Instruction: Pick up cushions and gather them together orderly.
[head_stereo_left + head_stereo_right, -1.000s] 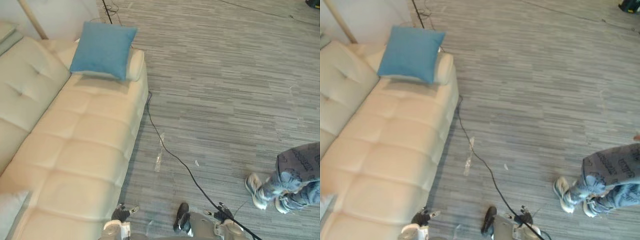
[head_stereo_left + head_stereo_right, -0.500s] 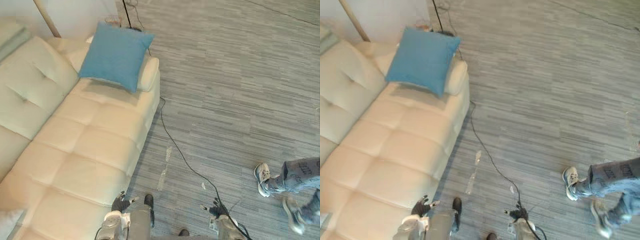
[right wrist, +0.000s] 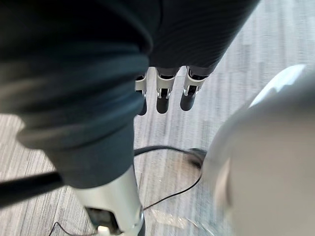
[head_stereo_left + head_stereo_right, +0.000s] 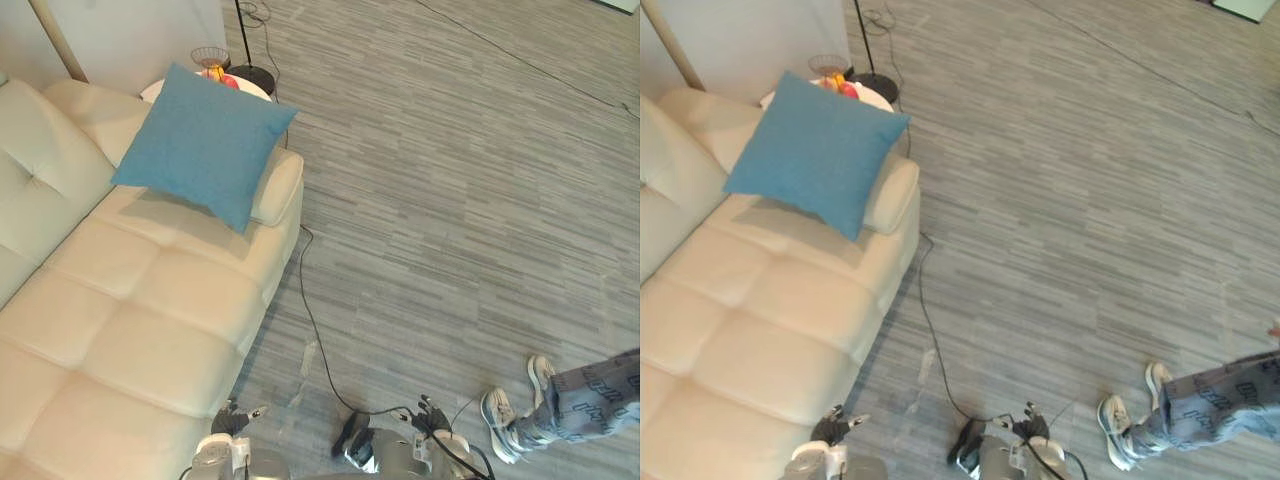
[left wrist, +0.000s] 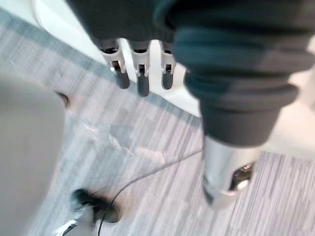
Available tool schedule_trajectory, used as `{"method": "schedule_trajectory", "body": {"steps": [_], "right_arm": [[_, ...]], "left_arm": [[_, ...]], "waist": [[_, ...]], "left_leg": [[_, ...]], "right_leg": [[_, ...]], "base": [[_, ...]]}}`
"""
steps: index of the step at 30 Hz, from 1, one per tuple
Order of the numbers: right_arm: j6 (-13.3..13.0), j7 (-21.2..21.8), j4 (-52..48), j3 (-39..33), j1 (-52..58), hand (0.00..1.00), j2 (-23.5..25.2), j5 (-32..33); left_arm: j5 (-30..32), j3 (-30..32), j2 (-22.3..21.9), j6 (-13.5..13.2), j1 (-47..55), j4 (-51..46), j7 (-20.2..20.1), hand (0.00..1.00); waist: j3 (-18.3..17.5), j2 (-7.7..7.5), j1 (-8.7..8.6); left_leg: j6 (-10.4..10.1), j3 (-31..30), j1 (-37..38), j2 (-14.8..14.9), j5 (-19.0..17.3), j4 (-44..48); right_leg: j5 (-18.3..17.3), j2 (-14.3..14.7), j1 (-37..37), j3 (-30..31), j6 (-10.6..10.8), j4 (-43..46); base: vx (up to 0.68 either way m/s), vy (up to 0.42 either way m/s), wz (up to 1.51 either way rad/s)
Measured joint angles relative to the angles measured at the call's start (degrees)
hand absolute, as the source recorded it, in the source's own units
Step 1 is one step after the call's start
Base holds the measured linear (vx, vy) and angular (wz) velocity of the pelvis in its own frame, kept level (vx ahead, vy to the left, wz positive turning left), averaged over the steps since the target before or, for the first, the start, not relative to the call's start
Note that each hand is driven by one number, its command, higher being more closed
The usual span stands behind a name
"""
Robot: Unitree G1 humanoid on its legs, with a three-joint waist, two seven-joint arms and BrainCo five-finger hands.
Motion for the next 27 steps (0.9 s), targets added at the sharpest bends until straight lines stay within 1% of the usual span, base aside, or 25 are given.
{"method": "schedule_trajectory", "body": {"steps": [1,2,3,4,5,6,7,8,9,10,11,12,13,14,15,16,17,18,19,21,22,23,24,25,27], "right_arm": [[-0.1,-0.1,-0.3,-0.5,0.2,0.00,-0.2,0.0],[-0.1,0.0,0.0,-1.3,0.2,0.00,-1.0,-0.1],[-0.1,0.0,0.2,-1.5,0.3,0.00,-0.9,-0.1],[-0.1,0.0,0.2,-1.4,0.4,0.00,-0.9,-0.1],[-0.1,0.1,0.7,-1.3,0.7,0.00,-0.8,-0.1],[-0.1,0.1,1.7,-1.2,0.7,0.00,-0.8,-0.1],[-0.1,0.0,1.9,-1.2,0.8,0.00,-0.9,-0.1],[-0.1,-0.2,1.9,-1.3,1.1,0.00,-0.9,-0.1],[-0.2,-0.5,1.7,-1.4,1.1,0.00,-1.3,-0.2],[-0.3,-0.5,1.7,-1.4,1.1,0.00,-1.4,-0.3],[-0.4,-0.7,1.4,-1.4,1.0,0.00,-1.4,-0.3],[-0.4,-0.8,1.3,-1.5,0.7,0.00,-1.4,-0.3],[-0.4,-1.0,1.2,-1.5,0.7,0.00,-1.3,-0.3],[-0.3,-1.0,1.2,-1.4,0.9,0.00,0.6,-0.3],[-0.3,-1.1,1.1,-1.5,1.0,0.00,1.4,-0.3],[-0.3,-1.1,1.1,-1.5,0.8,0.00,1.5,-0.3],[-0.3,-1.2,1.2,-1.7,-0.1,0.00,1.2,-0.3],[-0.3,-1.3,1.2,-1.7,-0.4,0.00,1.2,-0.3],[-0.3,-1.3,0.5,-1.5,-1.0,0.00,1.3,-0.4],[-0.7,-1.2,-0.3,-1.2,-1.0,0.00,1.3,-1.7],[-1.1,-0.9,-0.3,-1.0,-1.0,0.00,1.2,-2.5],[-1.0,-0.8,-0.3,-0.8,-0.8,0.00,1.4,-2.5],[-1.0,-0.6,-0.3,-0.3,-0.1,0.00,1.4,-2.5],[-1.0,-0.4,-0.2,-0.3,0.3,0.00,1.5,-2.5],[-0.7,-0.2,-0.1,-0.3,1.7,0.00,1.5,-2.5]], "left_arm": [[0.2,0.0,-0.2,0.0,0.0,0.0,-0.1,0.00],[0.3,0.1,-1.3,-0.1,0.0,0.1,0.0,0.00],[0.3,0.2,-1.7,-0.1,0.1,0.2,-0.2,0.00],[0.3,0.2,-1.6,-0.1,0.0,0.1,-0.3,0.00],[0.3,0.6,-1.4,-0.1,-0.1,0.0,-0.3,0.00],[0.2,0.6,-0.6,-0.4,-0.1,0.0,-0.3,0.00],[-0.1,0.7,-0.5,-0.6,-0.1,-0.1,-0.4,0.00],[0.0,0.5,-0.6,-1.3,-0.1,-1.0,-0.4,0.00],[0.1,0.3,-0.6,-1.3,-0.1,-1.9,-0.4,0.00],[0.1,0.2,-0.6,-1.3,-0.1,-2.2,-0.4,0.00],[0.1,0.0,-0.7,-1.3,-0.2,-2.3,-0.4,0.00],[0.1,-0.1,-0.7,-1.3,-0.4,-2.3,-0.4,0.00],[0.1,-0.1,-0.8,-1.2,-0.6,-2.3,-0.4,0.00],[0.2,0.0,-0.2,-1.3,-1.0,-2.3,-0.3,0.00],[0.2,-0.1,0.4,-1.0,-1.4,-2.3,-0.3,0.00],[0.2,-0.1,0.9,-1.0,-1.5,-2.4,-0.4,0.00],[0.1,-0.2,1.1,-1.1,-1.9,-2.5,-0.4,0.00],[0.1,-0.1,1.1,-1.1,-2.0,-2.4,-0.4,0.00],[0.1,0.3,1.2,-1.0,-2.0,-2.3,-0.3,0.00],[0.1,0.6,1.0,-1.0,-1.3,-2.0,-0.3,0.00],[0.0,0.5,0.6,-1.0,-0.7,-1.6,-0.3,0.00],[0.0,0.4,0.7,-0.9,-0.7,-1.4,-0.3,0.00],[0.0,-0.1,1.0,-0.8,-0.3,-1.6,-0.3,0.00],[0.1,-0.4,1.1,-0.8,-0.2,-1.6,-0.3,0.00],[0.1,-0.8,1.8,-0.7,0.5,-1.6,-0.2,0.00]], "waist": [[0.1,-0.35,-0.69],[-0.2,0.88,-1.39],[-0.3,1.09,-1.39],[-0.2,1.20,-1.39],[0.2,1.41,-1.23],[0.8,1.03,-0.47],[1.0,1.02,-0.11],[1.5,0.12,0.39],[1.4,0.16,0.65],[1.5,0.27,0.64],[1.4,0.54,0.64],[1.4,0.65,0.64],[1.4,0.73,0.72],[1.5,-1.07,1.78],[1.1,-2.42,1.84],[1.3,-2.96,2.01],[1.6,-3.27,2.05],[1.6,-3.28,2.09],[1.6,-3.35,2.22],[1.2,-2.60,2.60],[0.6,-1.39,2.63],[0.5,-1.56,2.61],[0.2,-2.28,2.28],[0.1,-2.50,1.91],[0.2,-2.13,1.39]], "left_leg": [[-0.3,-0.2,-0.1,-0.2,0.8,-0.1],[-0.4,-1.4,0.0,0.9,1.8,0.5],[-0.9,-3.5,-2.7,2.1,2.1,6.5],[-1.0,-4.2,-3.9,2.4,2.2,9.4],[-1.3,-5.8,-8.8,3.7,4.8,20.9],[-0.8,-4.6,-13.3,4.7,4.9,31.5],[-0.6,-3.5,-14.4,4.9,4.0,33.5],[1.1,0.8,-18.5,4.5,1.4,35.7],[2.1,4.0,-21.4,3.0,0.7,32.5],[2.4,5.2,-22.3,2.2,0.9,29.5],[3.9,7.4,-24.3,0.3,2.3,20.7],[4.3,8.0,-24.5,-0.3,3.2,17.4],[5.3,9.7,-25.2,-2.0,8.3,8.5],[5.5,11.7,-23.4,-4.0,12.6,3.1],[6.0,13.1,-23.0,-5.2,13.9,0.6],[6.1,14.2,-23.6,-5.7,13.8,1.0],[7.5,16.6,-25.1,-5.8,12.9,3.9],[8.2,17.0,-25.2,-5.9,12.4,4.5],[9.8,17.7,-24.2,-6.5,10.9,6.1],[9.5,17.7,-21.9,-6.2,7.6,7.1],[8.9,17.0,-20.1,-5.7,4.4,6.4],[8.3,15.7,-18.7,-6.3,3.7,5.4],[8.7,12.9,-16.0,-7.6,3.8,3.4],[9.1,11.9,-14.9,-7.7,3.8,3.0],[9.0,8.0,-12.3,-7.7,3.7,1.8]], "right_leg": [[-2.3,-0.1,0.2,0.8,0.3,0.5],[-5.9,0.5,0.3,0.1,0.4,2.8],[-9.2,1.1,1.2,-1.3,0.6,3.7],[-9.6,1.2,1.9,-1.8,0.4,3.5],[-10.8,2.7,5.3,-3.3,-0.3,1.6],[-11.4,3.7,9.7,-4.1,-0.7,-1.1],[-11.4,3.9,11.0,-4.4,-0.7,-1.9],[-11.6,3.9,14.0,-5.1,-0.4,-4.2],[-11.6,3.6,15.0,-5.8,0.0,-5.5],[-11.5,3.5,15.4,-6.3,0.3,-6.1],[-11.6,3.5,15.9,-6.9,1.0,-6.9],[-11.6,3.5,16.2,-7.2,1.4,-7.0],[-12.5,3.4,16.4,-7.9,2.0,-7.1],[-13.0,2.0,17.3,-7.8,3.1,-7.6],[-12.3,1.3,17.4,-8.0,4.2,-8.6],[-11.8,1.1,17.5,-8.3,4.6,-9.7],[-11.0,0.8,18.3,-8.8,5.4,-11.5],[-10.8,0.6,18.8,-8.6,5.7,-11.9],[-10.5,0.0,21.3,-7.9,6.3,-12.5],[-11.6,-0.8,22.1,-7.4,8.6,-7.6],[-13.8,-2.5,19.8,-7.6,11.4,2.9],[-14.2,-4.8,17.7,-7.9,11.8,10.8],[-12.7,-8.8,12.9,-7.8,10.8,24.5],[-13.9,-9.4,11.8,-7.4,10.4,28.3],[-17.5,-9.2,11.3,-8.3,9.0,30.2]], "base": [[0.33,-0.274,0.43],[0.29,-0.238,0.60],[0.29,-0.272,0.50],[0.27,-0.245,0.45],[0.28,-0.249,0.43],[0.29,-0.230,0.40],[0.28,-0.210,0.32],[0.21,-0.119,0.23],[0.18,-0.081,0.21],[0.19,0.001,0.16],[0.18,0.044,0.14],[0.27,0.092,0.26],[0.31,0.115,0.27],[0.39,0.101,0.43],[0.35,0.056,0.42],[0.43,0.071,0.60],[0.29,0.065,0.45],[0.34,0.116,0.51],[0.26,0.099,0.31],[0.32,0.136,0.20],[0.24,0.125,0.25],[0.40,0.135,0.67],[0.34,0.043,0.80],[0.43,0.014,0.97],[0.29,-0.034,0.94]]}}
